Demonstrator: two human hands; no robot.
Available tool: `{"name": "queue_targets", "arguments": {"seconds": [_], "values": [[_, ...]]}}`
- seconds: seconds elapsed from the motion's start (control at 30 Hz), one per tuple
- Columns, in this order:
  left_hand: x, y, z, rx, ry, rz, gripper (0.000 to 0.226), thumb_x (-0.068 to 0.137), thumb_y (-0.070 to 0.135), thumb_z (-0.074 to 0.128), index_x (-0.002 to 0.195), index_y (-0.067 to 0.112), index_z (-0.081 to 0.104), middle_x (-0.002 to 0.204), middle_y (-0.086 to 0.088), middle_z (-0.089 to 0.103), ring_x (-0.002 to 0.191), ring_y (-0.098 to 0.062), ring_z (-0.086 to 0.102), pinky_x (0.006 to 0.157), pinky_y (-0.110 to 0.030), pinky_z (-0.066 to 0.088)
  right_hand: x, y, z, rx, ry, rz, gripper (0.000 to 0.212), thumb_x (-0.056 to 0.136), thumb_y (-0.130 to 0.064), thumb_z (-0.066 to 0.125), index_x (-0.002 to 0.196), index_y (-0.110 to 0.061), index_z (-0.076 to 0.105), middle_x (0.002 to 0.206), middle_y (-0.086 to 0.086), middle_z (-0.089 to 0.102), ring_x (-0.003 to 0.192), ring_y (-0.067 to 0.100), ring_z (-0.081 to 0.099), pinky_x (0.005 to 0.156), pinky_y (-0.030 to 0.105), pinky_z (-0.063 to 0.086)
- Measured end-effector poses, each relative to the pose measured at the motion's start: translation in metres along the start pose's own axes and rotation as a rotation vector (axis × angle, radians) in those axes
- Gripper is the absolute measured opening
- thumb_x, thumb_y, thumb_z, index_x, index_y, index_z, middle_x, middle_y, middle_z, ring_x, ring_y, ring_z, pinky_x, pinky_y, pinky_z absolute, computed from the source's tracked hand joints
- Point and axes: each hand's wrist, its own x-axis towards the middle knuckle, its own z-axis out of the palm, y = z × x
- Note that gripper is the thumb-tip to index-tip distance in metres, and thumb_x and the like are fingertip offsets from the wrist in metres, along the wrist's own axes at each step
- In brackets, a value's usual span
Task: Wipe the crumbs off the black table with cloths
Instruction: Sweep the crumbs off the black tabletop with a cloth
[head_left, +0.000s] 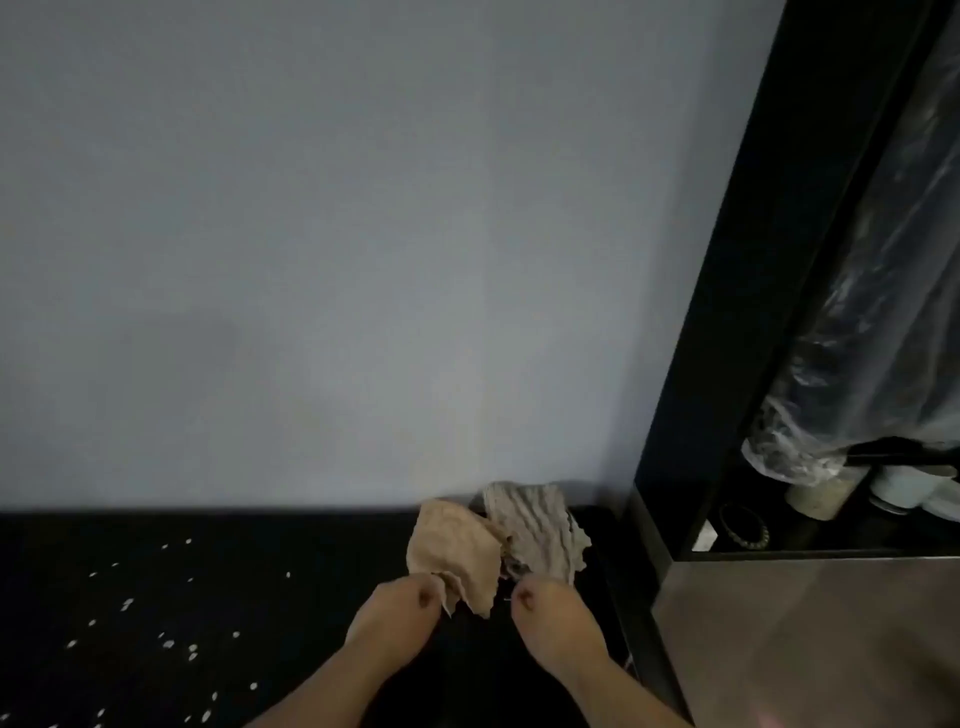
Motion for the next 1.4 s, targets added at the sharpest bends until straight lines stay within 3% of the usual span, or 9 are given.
{"name": "queue_targets", "arguments": {"seconds": [0.1, 0.23, 0.4, 0.53, 0.8, 0.93, 1.17, 1.27, 1.4], "values": [[0.037, -0.008, 0.002, 0.035, 0.031, 0.008, 0.019, 0.099, 0.030, 0.044, 0.087, 0.026, 0.057, 0.086, 0.006, 0.060, 0.075, -0.005, 0.059, 0.071, -0.021, 0.051, 0.033, -0.003, 0.005, -0.008, 0.044, -0.032, 0.021, 0.097, -0.024, 0.041, 0.078, -0.025, 0.050, 0.081, -0.006, 0.056, 0.076, 0.011, 0.054, 0.069, 0.024, 0.045], [0.072, -0.012, 0.002, 0.067, 0.090, 0.047, 0.017, 0.098, 0.027, 0.044, 0.087, 0.024, 0.056, 0.085, 0.007, 0.056, 0.074, -0.006, 0.057, 0.062, -0.016, 0.044, 0.068, -0.012, 0.015, -0.032, 0.154, -0.073, 0.020, 0.095, -0.025, 0.042, 0.105, -0.023, 0.058, 0.102, -0.002, 0.060, 0.093, 0.015, 0.055, 0.078, 0.028, 0.047], [0.103, -0.011, 0.008, 0.184, 0.055, 0.044, 0.023, 0.093, 0.023, 0.049, 0.116, 0.019, 0.050, 0.116, -0.001, 0.053, 0.102, -0.016, 0.055, 0.089, -0.029, 0.048, 0.100, -0.020, 0.026, -0.136, 0.141, -0.078, 0.041, 0.093, -0.031, 0.045, 0.134, -0.026, 0.041, 0.132, 0.000, 0.048, 0.120, 0.021, 0.044, 0.095, 0.032, 0.038], [0.107, -0.014, 0.017, 0.305, 0.067, 0.021, 0.035, 0.094, 0.026, 0.050, 0.127, 0.025, 0.042, 0.124, 0.000, 0.049, 0.112, -0.019, 0.046, 0.090, -0.031, 0.045, 0.105, -0.019, 0.037, -0.313, 0.159, -0.085, 0.034, 0.092, -0.027, 0.045, 0.125, -0.031, 0.050, 0.120, 0.000, 0.057, 0.117, 0.023, 0.044, 0.095, 0.033, 0.033], [0.104, -0.031, 0.006, -0.021, 0.188, 0.097, 0.017, 0.096, 0.022, 0.047, 0.083, 0.024, 0.058, 0.086, 0.002, 0.058, 0.081, -0.013, 0.055, 0.069, -0.025, 0.048, 0.098, -0.017, 0.028, -0.126, 0.257, -0.162, 0.026, 0.096, -0.039, 0.044, 0.110, -0.024, 0.060, 0.113, -0.006, 0.055, 0.110, 0.018, 0.042, 0.089, 0.031, 0.029], [0.087, -0.010, -0.019, -0.474, 0.276, 0.071, 0.018, 0.098, 0.015, 0.046, 0.093, 0.023, 0.061, 0.088, 0.005, 0.061, 0.079, -0.004, 0.055, 0.061, -0.012, 0.039, 0.090, -0.035, 0.009, 0.353, 0.254, -0.209, 0.010, 0.094, -0.027, 0.052, 0.086, -0.020, 0.052, 0.075, -0.012, 0.050, 0.080, 0.015, 0.048, 0.067, 0.027, 0.032], [0.053, 0.035, -0.059, -0.696, 0.353, 0.187, 0.018, 0.101, 0.016, 0.039, 0.095, 0.023, 0.055, 0.090, 0.000, 0.059, 0.089, -0.019, 0.056, 0.080, -0.032, 0.045, 0.063, -0.069, -0.039, 0.756, 0.350, -0.294, 0.016, 0.095, -0.018, 0.052, 0.084, -0.006, 0.055, 0.077, 0.006, 0.057, 0.073, 0.015, 0.053, 0.066, 0.021, 0.041], [0.027, 0.039, -0.075, -0.622, 0.119, 0.340, 0.009, 0.097, 0.024, 0.051, 0.102, 0.031, 0.053, 0.097, 0.002, 0.062, 0.091, -0.015, 0.059, 0.081, -0.027, 0.049, 0.045, -0.074, -0.064, 0.768, 0.369, -0.311, 0.021, 0.096, -0.021, 0.050, 0.081, -0.008, 0.054, 0.076, 0.006, 0.058, 0.072, 0.013, 0.053, 0.068, 0.025, 0.042], [-0.003, 0.036, -0.092, -0.112, -0.046, 0.397, 0.039, 0.082, 0.035, 0.071, 0.115, 0.029, 0.051, 0.110, 0.010, 0.059, 0.100, -0.008, 0.058, 0.080, -0.019, 0.046, 0.015, -0.071, -0.088, 0.630, 0.367, -0.367, 0.022, 0.094, -0.023, 0.053, 0.072, -0.020, 0.053, 0.067, -0.006, 0.054, 0.066, 0.005, 0.052, 0.060, 0.015, 0.038]]}}
